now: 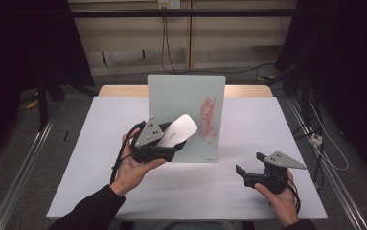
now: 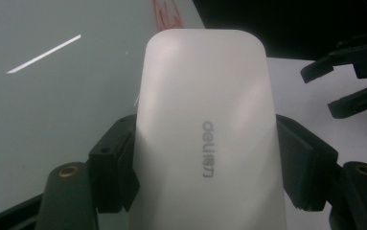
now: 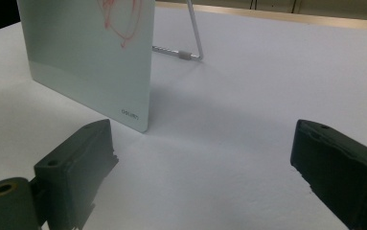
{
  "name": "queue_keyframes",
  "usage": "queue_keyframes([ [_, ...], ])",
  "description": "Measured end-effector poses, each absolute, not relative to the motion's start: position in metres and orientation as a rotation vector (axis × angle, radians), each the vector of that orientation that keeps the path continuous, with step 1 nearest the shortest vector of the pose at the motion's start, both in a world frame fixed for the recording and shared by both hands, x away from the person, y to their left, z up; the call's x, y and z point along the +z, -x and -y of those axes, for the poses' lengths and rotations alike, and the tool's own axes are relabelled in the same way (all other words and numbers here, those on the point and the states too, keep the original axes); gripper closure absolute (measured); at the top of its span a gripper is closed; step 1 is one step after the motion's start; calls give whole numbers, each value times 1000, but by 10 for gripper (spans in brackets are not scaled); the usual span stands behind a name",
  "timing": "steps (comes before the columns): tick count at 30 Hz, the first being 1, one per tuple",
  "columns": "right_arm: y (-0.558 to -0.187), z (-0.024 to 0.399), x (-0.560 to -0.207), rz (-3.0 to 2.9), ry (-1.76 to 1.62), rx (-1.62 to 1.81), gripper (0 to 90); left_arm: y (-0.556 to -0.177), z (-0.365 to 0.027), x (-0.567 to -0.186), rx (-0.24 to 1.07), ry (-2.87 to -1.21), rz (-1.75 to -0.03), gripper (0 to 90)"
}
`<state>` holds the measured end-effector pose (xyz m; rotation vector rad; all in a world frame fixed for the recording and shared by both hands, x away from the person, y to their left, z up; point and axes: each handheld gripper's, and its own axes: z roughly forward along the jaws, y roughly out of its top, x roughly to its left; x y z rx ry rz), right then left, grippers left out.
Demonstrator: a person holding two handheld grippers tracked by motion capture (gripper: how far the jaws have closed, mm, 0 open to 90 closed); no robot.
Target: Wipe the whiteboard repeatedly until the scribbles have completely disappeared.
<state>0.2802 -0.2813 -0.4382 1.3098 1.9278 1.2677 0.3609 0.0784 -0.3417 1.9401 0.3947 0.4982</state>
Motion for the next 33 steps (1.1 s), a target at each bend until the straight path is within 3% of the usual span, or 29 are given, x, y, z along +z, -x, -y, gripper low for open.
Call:
queue_keyframes([
  [25,-280,281,-438,-1932,-1308,1273,74,-391,-51,-308,575,-1867,-388,310],
  [33,-280,281,-438,-1934,-1305,1272,74,-404,-38,-316,595,-1906,-403,310],
])
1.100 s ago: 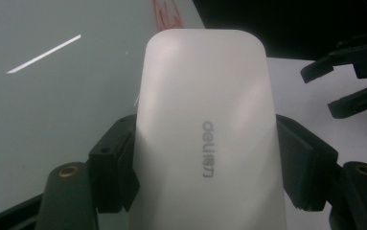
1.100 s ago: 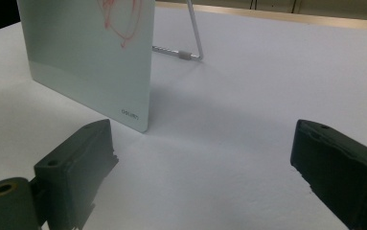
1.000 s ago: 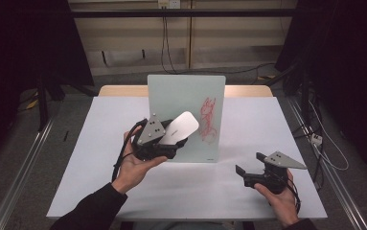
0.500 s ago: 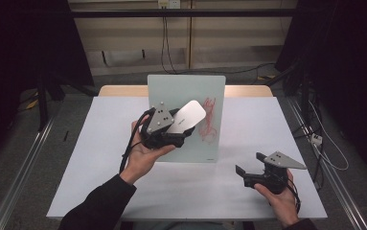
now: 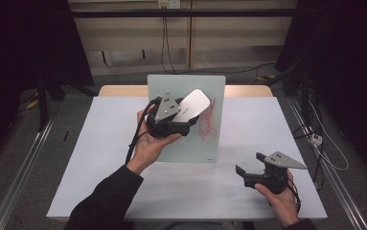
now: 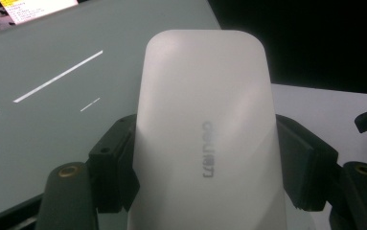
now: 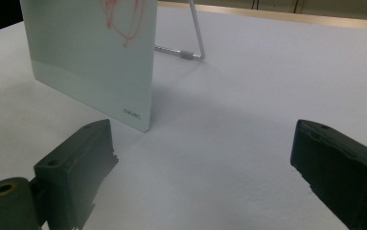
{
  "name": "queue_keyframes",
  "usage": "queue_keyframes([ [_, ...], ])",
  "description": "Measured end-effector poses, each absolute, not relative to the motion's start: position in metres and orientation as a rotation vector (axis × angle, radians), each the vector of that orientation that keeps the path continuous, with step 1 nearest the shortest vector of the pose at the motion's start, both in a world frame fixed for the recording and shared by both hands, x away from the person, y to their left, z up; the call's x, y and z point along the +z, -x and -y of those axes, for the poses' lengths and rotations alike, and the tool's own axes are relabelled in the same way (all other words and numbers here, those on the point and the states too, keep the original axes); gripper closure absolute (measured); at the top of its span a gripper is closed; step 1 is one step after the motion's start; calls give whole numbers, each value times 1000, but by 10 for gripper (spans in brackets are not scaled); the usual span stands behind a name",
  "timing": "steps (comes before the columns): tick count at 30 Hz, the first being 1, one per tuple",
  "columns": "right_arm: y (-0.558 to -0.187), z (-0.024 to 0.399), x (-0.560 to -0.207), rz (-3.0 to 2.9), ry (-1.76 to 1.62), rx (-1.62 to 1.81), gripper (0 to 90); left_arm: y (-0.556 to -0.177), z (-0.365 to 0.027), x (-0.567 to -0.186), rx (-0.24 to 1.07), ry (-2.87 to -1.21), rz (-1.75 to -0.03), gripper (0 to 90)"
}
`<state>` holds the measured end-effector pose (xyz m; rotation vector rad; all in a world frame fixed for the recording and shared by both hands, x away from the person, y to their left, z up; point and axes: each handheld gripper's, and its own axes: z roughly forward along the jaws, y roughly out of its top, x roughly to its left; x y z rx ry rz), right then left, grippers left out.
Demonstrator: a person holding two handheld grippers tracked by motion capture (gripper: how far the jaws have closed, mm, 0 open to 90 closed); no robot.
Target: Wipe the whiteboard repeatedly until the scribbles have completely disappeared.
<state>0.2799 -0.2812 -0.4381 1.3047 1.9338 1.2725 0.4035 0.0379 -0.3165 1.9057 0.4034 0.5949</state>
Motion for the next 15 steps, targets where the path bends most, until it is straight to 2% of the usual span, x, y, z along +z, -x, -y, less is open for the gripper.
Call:
queue_keyframes([
  [15,-279,281,-438,-1940,-1296,1278,74,-401,-15,-335,627,-1975,-359,310],
])
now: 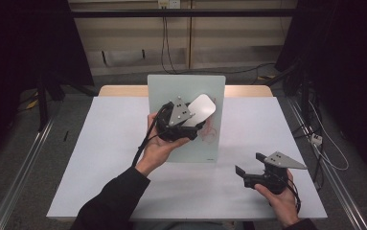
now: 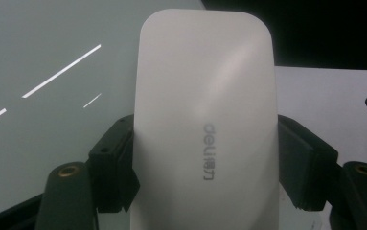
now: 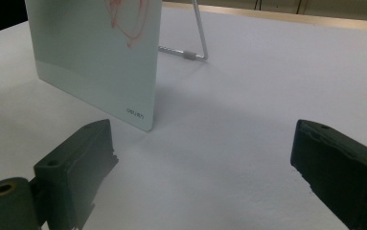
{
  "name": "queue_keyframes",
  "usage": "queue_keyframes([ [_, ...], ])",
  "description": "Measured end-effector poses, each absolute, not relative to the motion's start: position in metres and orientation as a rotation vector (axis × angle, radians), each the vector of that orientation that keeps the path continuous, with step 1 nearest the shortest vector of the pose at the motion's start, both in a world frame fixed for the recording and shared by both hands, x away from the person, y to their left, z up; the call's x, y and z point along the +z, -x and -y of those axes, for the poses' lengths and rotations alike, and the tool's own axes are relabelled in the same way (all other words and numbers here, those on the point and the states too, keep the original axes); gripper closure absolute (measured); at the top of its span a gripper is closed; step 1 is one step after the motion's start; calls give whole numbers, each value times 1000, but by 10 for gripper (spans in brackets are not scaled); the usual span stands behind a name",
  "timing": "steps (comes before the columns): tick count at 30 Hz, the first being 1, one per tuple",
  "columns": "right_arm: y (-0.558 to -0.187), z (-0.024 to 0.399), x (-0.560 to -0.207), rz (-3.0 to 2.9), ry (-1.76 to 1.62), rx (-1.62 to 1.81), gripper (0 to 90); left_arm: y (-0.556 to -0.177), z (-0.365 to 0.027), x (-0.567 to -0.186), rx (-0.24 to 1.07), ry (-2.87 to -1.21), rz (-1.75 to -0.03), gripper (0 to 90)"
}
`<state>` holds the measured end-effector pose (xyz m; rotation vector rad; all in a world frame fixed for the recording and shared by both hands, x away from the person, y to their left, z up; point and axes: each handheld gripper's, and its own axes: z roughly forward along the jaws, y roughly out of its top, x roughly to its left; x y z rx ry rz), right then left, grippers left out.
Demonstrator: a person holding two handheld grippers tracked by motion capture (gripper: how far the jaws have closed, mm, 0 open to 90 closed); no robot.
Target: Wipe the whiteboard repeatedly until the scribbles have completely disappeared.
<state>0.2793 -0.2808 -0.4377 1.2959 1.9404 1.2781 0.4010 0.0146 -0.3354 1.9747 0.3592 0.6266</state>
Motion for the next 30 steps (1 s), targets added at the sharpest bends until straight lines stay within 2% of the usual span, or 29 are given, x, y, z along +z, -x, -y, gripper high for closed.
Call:
queue_keyframes([
  [14,-279,281,-438,-1941,-1296,1277,74,-387,-1,-362,593,-2072,-327,311],
  [30,-279,281,-438,-1940,-1296,1279,74,-402,0,-323,673,-2005,-357,311],
])
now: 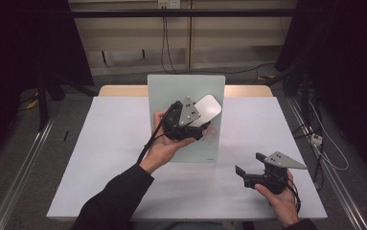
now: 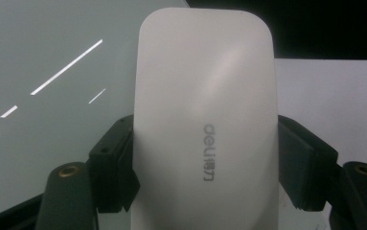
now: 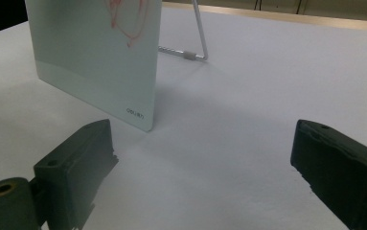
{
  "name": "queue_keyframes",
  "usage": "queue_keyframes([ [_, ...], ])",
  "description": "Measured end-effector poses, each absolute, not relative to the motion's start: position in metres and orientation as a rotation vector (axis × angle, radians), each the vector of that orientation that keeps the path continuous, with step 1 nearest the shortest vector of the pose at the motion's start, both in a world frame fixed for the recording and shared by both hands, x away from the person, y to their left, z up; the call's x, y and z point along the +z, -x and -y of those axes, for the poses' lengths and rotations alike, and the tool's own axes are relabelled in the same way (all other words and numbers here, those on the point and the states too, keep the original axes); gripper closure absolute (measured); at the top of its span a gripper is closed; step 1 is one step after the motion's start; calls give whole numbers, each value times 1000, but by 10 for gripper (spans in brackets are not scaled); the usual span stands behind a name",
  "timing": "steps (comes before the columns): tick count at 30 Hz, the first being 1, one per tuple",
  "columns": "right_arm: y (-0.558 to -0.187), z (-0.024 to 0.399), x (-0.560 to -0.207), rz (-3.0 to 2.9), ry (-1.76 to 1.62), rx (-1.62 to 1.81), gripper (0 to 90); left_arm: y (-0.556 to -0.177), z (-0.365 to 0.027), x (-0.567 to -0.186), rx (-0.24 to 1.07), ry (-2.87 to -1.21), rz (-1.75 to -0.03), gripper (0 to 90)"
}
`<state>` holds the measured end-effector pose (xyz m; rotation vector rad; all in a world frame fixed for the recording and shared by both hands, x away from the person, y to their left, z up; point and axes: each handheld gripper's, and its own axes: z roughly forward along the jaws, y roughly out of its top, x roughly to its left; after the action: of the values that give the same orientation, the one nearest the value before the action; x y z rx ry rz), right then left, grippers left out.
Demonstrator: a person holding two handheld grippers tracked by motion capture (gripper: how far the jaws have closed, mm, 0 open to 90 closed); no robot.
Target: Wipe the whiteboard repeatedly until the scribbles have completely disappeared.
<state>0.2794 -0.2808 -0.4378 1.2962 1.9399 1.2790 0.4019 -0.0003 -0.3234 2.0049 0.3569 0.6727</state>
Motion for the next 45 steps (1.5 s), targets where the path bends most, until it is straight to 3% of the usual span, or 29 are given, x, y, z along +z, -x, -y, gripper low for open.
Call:
queue_keyframes([
  [11,-279,281,-438,-1942,-1294,1280,74,-394,15,-328,849,-2023,-269,311],
  [21,-279,280,-438,-1942,-1296,1279,74,-380,25,-357,819,-2104,-207,311],
  [36,-279,281,-438,-1940,-1296,1280,73,-400,10,-318,788,-2003,-314,311],
  [45,-279,281,-438,-1940,-1296,1279,73,-387,20,-345,762,-2091,-256,311],
])
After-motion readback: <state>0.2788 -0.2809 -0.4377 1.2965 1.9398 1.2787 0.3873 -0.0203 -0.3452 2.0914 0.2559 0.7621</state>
